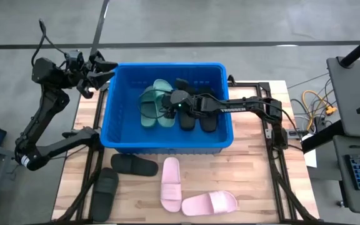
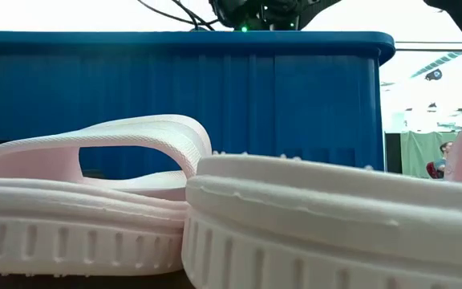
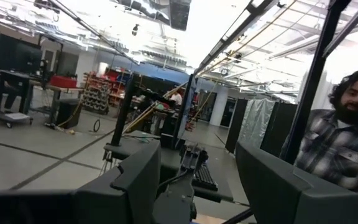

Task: Pick and place slides into bin
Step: Put the green slide into the blue bin

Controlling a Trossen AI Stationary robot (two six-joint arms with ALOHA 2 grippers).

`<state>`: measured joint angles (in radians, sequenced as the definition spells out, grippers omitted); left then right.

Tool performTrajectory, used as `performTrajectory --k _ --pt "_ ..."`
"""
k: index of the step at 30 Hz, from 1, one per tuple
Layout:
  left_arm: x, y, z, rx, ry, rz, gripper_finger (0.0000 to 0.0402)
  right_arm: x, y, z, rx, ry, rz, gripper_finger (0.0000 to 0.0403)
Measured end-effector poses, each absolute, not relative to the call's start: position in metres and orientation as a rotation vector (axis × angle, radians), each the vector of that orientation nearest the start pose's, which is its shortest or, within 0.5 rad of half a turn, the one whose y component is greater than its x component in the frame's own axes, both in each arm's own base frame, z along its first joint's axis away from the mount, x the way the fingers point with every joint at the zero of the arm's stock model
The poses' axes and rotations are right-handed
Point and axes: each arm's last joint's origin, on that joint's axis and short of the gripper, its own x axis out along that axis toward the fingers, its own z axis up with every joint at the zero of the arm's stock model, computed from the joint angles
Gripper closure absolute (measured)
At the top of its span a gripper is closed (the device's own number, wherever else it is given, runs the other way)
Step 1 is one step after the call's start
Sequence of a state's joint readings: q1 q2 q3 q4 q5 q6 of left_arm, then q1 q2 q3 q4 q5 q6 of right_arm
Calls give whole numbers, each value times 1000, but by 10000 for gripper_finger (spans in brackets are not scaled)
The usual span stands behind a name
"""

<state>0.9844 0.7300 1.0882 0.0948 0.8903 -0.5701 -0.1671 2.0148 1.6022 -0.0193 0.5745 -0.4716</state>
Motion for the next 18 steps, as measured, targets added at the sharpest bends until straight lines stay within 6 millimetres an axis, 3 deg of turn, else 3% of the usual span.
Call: performTrajectory --k 5,7,11,14,18 --pt "79 79 459 -211 -281 22 208 460 -102 253 -545 576 -536 394" --pt "79 79 459 -212 -281 22 208 464 -104 242 -597 614 -521 394" --pt "79 79 459 -236 -282 19 208 470 -109 227 -624 689 -586 394" --pt "79 78 459 -237 -282 18 208 473 -113 222 -634 717 -692 394" --pt "77 75 460 -228 -288 16 208 478 -117 218 -622 718 -709 394"
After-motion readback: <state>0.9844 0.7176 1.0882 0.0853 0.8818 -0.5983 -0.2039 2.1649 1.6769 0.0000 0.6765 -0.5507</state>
